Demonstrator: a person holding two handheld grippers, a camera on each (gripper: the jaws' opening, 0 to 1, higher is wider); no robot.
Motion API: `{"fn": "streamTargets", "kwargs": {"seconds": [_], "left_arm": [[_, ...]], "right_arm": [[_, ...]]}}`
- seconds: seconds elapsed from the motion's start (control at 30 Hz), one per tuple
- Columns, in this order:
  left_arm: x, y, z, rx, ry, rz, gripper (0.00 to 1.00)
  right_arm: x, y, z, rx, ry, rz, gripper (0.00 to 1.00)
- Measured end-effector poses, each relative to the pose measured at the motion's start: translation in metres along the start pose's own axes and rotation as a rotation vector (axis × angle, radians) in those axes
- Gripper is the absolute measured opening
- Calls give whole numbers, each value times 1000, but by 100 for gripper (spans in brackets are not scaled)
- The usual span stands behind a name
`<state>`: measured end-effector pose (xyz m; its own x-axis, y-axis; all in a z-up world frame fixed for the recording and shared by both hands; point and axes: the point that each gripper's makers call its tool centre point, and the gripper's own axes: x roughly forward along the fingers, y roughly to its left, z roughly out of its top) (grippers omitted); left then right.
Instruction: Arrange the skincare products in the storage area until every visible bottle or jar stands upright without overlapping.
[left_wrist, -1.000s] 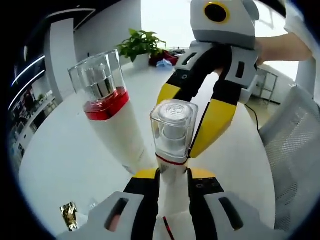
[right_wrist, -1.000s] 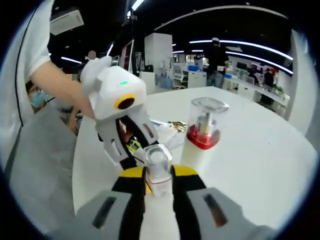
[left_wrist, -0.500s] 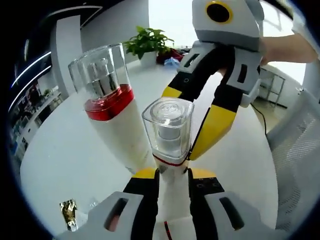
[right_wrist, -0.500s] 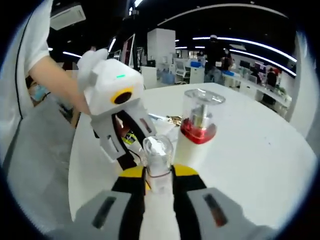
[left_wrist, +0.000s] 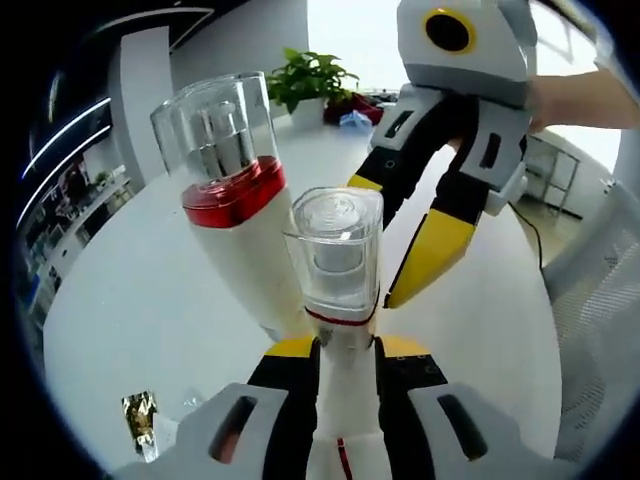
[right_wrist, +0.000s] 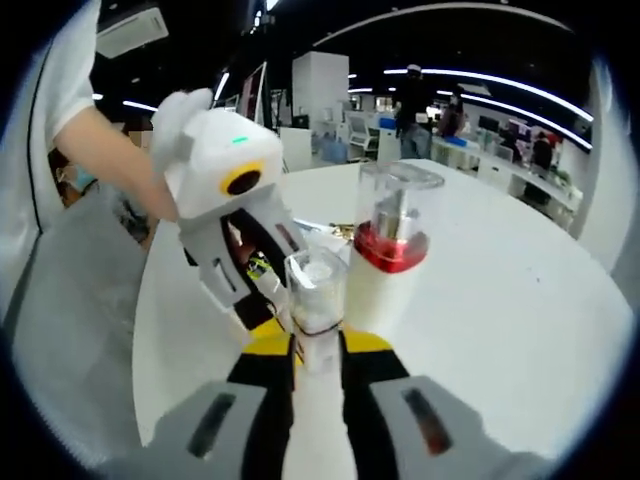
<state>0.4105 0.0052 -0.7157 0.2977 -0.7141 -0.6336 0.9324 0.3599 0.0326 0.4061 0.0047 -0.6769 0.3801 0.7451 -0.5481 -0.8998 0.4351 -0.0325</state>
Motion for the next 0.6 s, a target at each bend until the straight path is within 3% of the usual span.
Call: {"fn": "streamTargets", "kwargs": {"seconds": [0.6], "left_arm": [[5,-1,3,39,-20,-45,18]], "right_arm": [[-7,11,-11,96,-9,-56,18]]}}
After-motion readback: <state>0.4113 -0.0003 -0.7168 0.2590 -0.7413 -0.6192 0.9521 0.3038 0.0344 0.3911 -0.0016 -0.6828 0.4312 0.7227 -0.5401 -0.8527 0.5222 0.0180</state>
